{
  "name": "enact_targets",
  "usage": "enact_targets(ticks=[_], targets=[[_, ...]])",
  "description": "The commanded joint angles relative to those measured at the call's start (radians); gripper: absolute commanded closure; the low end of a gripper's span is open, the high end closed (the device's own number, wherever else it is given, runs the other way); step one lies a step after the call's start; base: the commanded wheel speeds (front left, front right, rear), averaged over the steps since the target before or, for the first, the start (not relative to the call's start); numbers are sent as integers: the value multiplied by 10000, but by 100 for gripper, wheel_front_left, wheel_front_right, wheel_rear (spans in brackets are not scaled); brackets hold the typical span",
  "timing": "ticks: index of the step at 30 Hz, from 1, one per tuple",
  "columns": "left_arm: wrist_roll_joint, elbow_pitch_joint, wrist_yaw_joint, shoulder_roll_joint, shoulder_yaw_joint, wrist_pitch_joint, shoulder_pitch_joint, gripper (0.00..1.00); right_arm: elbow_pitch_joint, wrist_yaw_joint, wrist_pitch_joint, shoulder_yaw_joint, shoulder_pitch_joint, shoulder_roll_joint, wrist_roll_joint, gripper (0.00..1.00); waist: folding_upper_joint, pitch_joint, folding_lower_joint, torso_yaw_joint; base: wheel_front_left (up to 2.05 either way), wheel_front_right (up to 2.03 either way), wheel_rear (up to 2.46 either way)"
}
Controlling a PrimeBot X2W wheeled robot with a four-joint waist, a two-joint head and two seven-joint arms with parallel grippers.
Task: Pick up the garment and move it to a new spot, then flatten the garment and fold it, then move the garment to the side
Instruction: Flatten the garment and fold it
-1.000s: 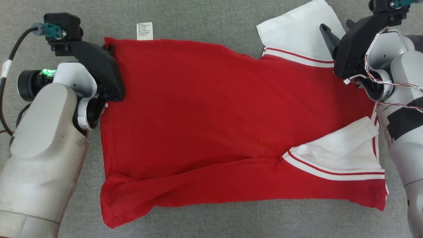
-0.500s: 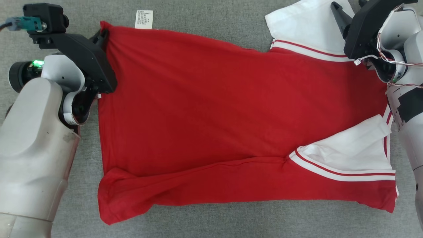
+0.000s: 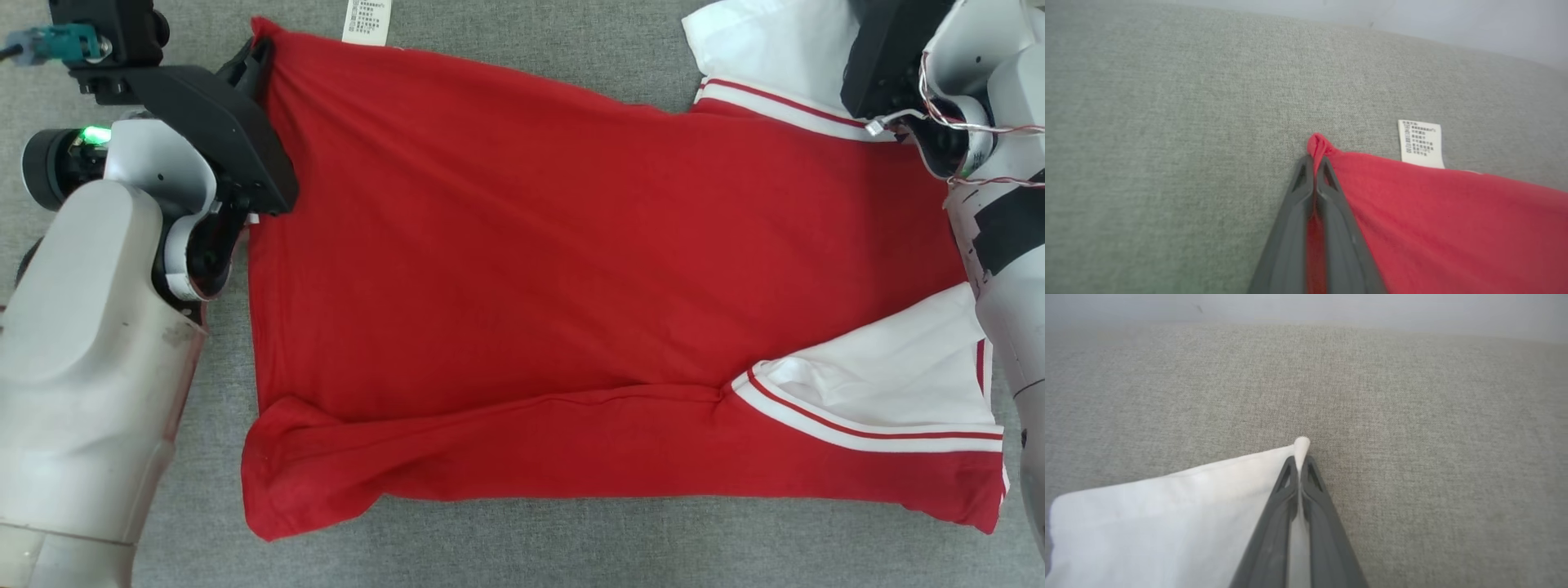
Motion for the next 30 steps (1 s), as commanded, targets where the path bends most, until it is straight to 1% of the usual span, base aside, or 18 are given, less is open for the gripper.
enact_targets(ticks=[1,4,8,13,18,22,25,27,30], targets=[[151,228,174,176,39,-190,353,100,181,1,-376,-67,104,-139,-109,100,0,-62,1,30,0,0,0],[110,226,37,111,108,-727,467,100,152,-3,-1409,-270,-8,-125,-227,100,0,-198,1,44,0,0,0],[252,241,-8,60,164,-1655,574,100,167,-3,-2727,-391,166,-166,-246,100,0,-485,1,30,0,0,0],[308,416,-196,-28,119,-2463,904,100,287,-3,-3246,-181,605,-157,180,100,0,-1003,1,-29,0,0,0],[308,428,-429,-205,-55,-3001,1400,100,-144,-3,-3608,247,1326,-325,892,100,0,-1580,1,-42,0,0,0],[301,323,-681,-257,-246,-3294,1964,100,-942,-3,-3791,769,2176,-595,1638,100,0,-2108,1,-67,0,0,0],[310,194,-768,-216,-368,-3414,2439,100,-1980,-3,-3774,1009,3013,-709,2883,100,0,-2504,1,-79,0,0,0],[310,62,-825,-153,-423,-3494,2756,100,-2749,-3,-3655,1238,3611,-1075,3555,100,0,-2725,1,-98,0,0,0],[241,-118,-783,-62,-449,-3583,3259,100,-3793,-3,-3479,1488,4503,-1521,4422,100,0,-3037,1,-136,0,0,0]])
